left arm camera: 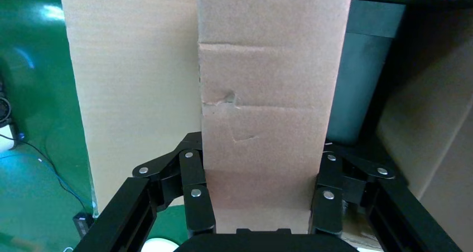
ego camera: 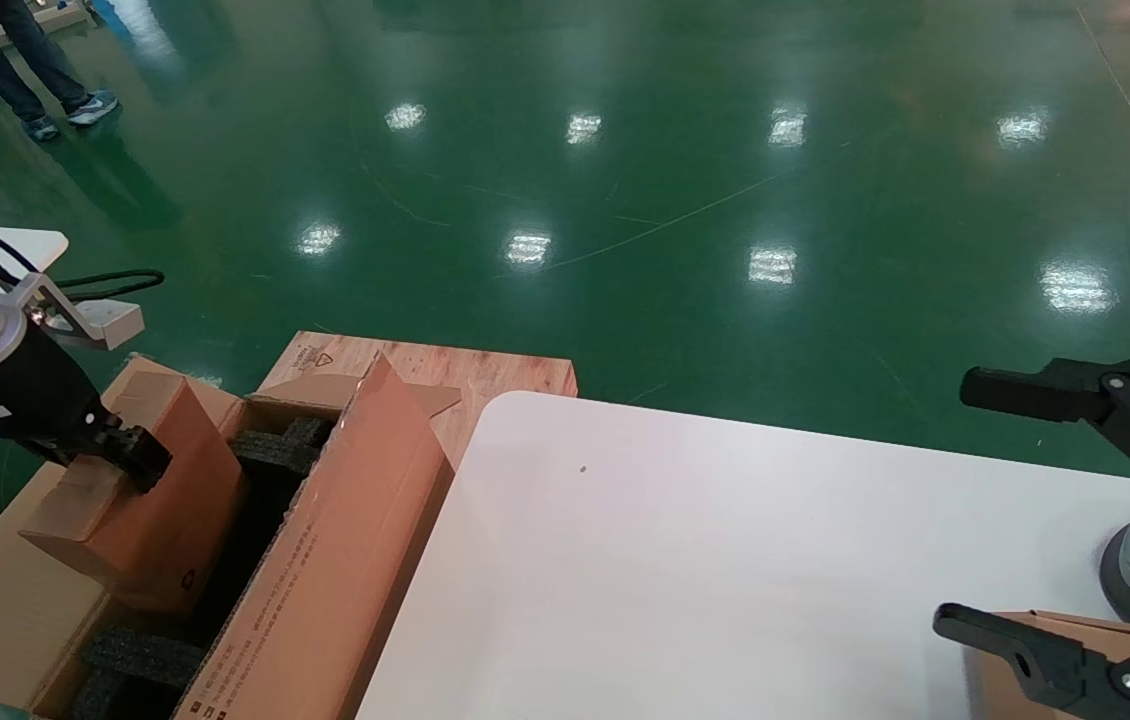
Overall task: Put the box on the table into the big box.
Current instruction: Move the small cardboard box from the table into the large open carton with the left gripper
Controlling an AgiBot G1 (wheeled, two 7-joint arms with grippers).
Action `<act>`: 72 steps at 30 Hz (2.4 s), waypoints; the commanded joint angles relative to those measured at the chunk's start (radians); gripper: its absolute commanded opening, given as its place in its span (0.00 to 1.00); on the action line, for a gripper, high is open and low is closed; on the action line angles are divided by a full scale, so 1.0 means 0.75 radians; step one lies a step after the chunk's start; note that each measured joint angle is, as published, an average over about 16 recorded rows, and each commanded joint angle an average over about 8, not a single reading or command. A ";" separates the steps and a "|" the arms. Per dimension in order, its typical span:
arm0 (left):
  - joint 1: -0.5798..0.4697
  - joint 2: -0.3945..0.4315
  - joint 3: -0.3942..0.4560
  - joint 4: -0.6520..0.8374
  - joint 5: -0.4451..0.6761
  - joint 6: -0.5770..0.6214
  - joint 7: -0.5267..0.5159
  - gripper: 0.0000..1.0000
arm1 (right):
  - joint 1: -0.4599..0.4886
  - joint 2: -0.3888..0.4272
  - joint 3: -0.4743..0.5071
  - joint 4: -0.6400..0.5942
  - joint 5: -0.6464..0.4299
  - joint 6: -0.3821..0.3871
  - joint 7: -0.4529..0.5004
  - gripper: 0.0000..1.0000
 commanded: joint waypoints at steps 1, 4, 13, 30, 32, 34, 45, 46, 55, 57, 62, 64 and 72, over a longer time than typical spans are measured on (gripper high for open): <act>0.011 -0.002 0.000 0.006 0.000 -0.011 0.006 0.00 | 0.000 0.000 0.000 0.000 0.000 0.000 0.000 1.00; 0.031 -0.007 -0.004 0.014 -0.003 -0.029 0.015 0.00 | 0.000 0.000 0.000 0.000 0.000 0.000 0.000 1.00; 0.088 -0.009 -0.014 0.034 -0.013 -0.077 0.032 0.00 | 0.000 0.000 0.000 0.000 0.000 0.000 0.000 1.00; 0.246 0.040 -0.038 0.047 -0.025 -0.219 0.083 0.00 | 0.000 0.000 0.000 0.000 0.000 0.000 0.000 1.00; 0.264 0.047 -0.039 0.050 -0.025 -0.230 0.087 0.00 | 0.000 0.000 0.000 0.000 0.000 0.000 0.000 1.00; 0.284 0.055 -0.040 0.054 -0.025 -0.242 0.090 0.00 | 0.000 0.000 0.000 0.000 0.000 0.000 0.000 1.00; 0.390 0.098 -0.047 0.103 -0.032 -0.282 0.101 0.19 | 0.000 0.000 0.000 0.000 0.000 0.000 0.000 1.00; 0.398 0.102 -0.047 0.109 -0.032 -0.283 0.102 0.32 | 0.000 0.000 0.000 0.000 0.000 0.000 0.000 1.00; 0.435 0.124 -0.047 0.147 -0.034 -0.284 0.111 1.00 | 0.000 0.000 0.000 0.000 0.000 0.000 0.000 1.00; 0.438 0.126 -0.047 0.150 -0.035 -0.284 0.111 1.00 | 0.000 0.000 0.000 0.000 0.000 0.000 0.000 1.00; 0.444 0.130 -0.047 0.157 -0.035 -0.284 0.113 1.00 | 0.000 0.000 0.000 0.000 0.000 0.000 0.000 1.00; 0.445 0.131 -0.047 0.158 -0.035 -0.284 0.113 1.00 | 0.000 0.000 0.000 0.000 0.000 0.000 0.000 1.00; 0.449 0.133 -0.047 0.162 -0.035 -0.286 0.114 1.00 | 0.000 0.000 0.000 0.000 0.000 0.000 0.000 1.00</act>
